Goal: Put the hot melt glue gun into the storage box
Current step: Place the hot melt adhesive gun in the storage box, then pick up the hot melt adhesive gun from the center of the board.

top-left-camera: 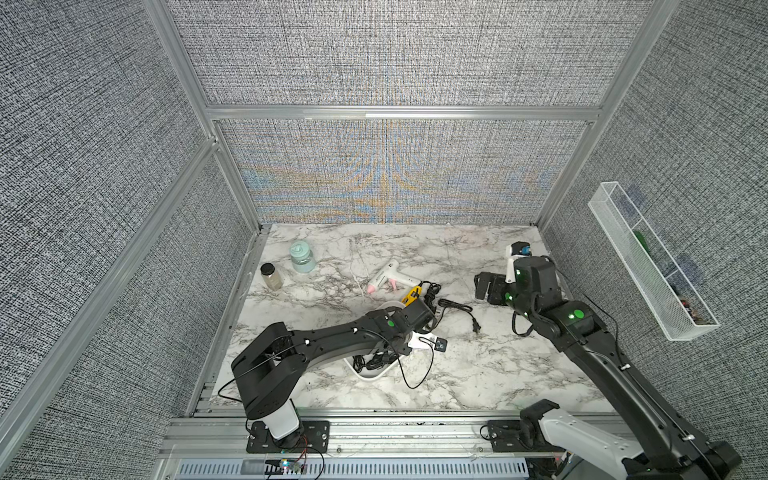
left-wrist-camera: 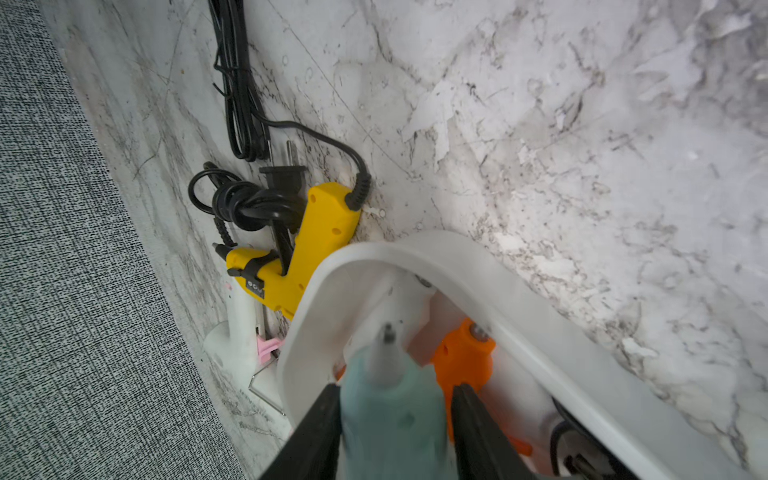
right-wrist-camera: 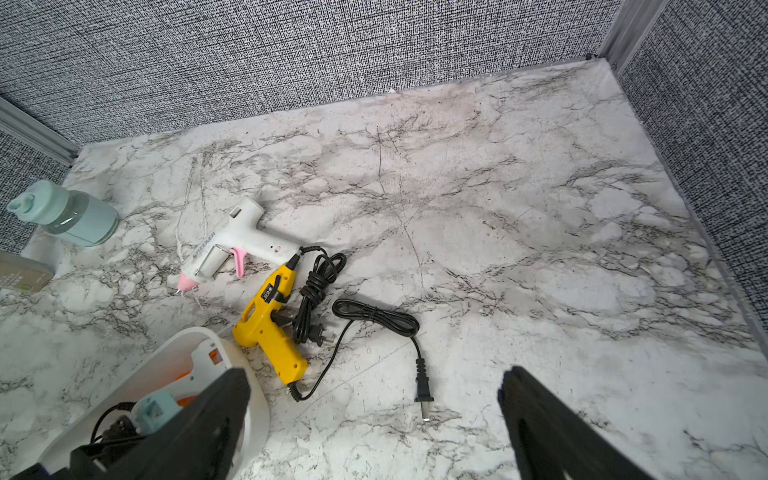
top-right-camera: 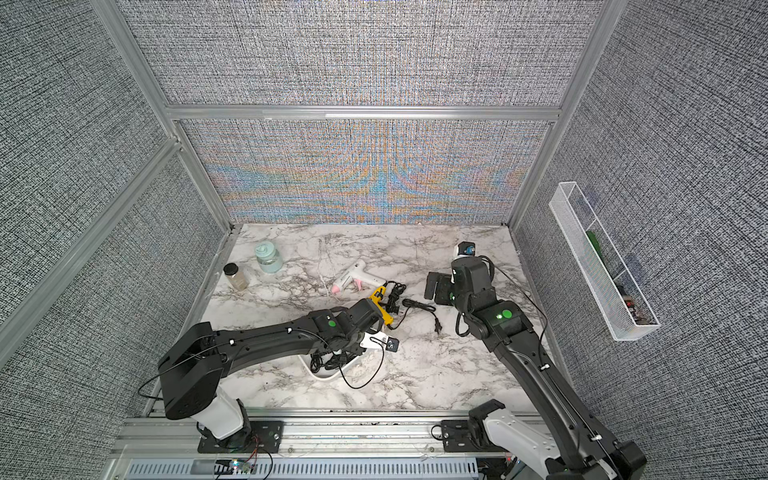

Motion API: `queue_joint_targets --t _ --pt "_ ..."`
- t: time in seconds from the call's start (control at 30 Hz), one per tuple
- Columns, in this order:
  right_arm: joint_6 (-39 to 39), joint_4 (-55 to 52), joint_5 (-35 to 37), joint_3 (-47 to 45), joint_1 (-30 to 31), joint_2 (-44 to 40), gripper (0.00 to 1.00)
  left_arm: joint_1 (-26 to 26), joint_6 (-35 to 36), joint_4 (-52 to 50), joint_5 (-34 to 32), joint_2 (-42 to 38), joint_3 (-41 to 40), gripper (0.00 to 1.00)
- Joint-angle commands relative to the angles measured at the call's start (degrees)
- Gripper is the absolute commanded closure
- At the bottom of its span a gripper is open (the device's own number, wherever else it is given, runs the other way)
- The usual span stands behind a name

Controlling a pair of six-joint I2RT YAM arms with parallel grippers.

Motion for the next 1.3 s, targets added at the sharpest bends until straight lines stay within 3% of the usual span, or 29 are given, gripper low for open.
queue_joint_targets --t 0.0,0.27,0.4,0.5,0.6,0.67,0.77,0.83,1.0,1.1,1.27 --pt "0.0 1.0 -0.2 0.7 0.0 0.3 0.01 0.0 -0.8 0.5 0.0 -0.3 -0.6 0.38" --pt "-0.1 0.8 -0.2 1.6 0.0 0.4 0.01 0.0 -0.8 2.5 -2.2 -1.3 0.5 0.32" --pt "-0.1 0.8 -0.1 2.6 0.0 0.5 0.01 0.0 -1.5 3.9 -7.5 -5.8 4.9 0.31" --pt "-1.4 2.0 -1.1 3.1 0.0 1.5 0.01 0.1 -5.9 4.5 -13.8 -10.0 10.4 0.31" --pt "-3.1 4.1 -3.2 3.5 0.1 3.5 0.01 0.7 -17.0 2.4 -24.3 -12.7 17.4 0.26" --pt "-1.6 3.7 -5.7 5.2 0.0 7.3 0.01 2.6 -29.6 -8.9 -29.8 -11.7 25.7 0.27" --pt "0.6 -2.2 -14.9 12.9 0.1 20.5 0.01 6.2 -49.5 -26.7 -31.5 -9.7 34.1 0.32" --pt "0.5 -5.6 -19.7 18.4 1.7 29.8 0.01 6.9 -56.1 -31.1 -31.7 -10.5 33.9 0.33" --pt "2.5 -7.6 -20.4 29.0 8.1 45.6 0.01 9.7 -74.0 -37.3 -32.1 -18.2 28.8 0.34" --pt "4.9 -7.7 -20.5 33.8 10.3 52.5 0.01 12.9 -80.7 -39.5 -31.3 -24.9 25.4 0.34" --pt "10.9 -6.2 -19.1 37.2 11.1 59.4 0.01 15.6 -84.3 -44.3 -31.5 -30.7 23.3 0.35"
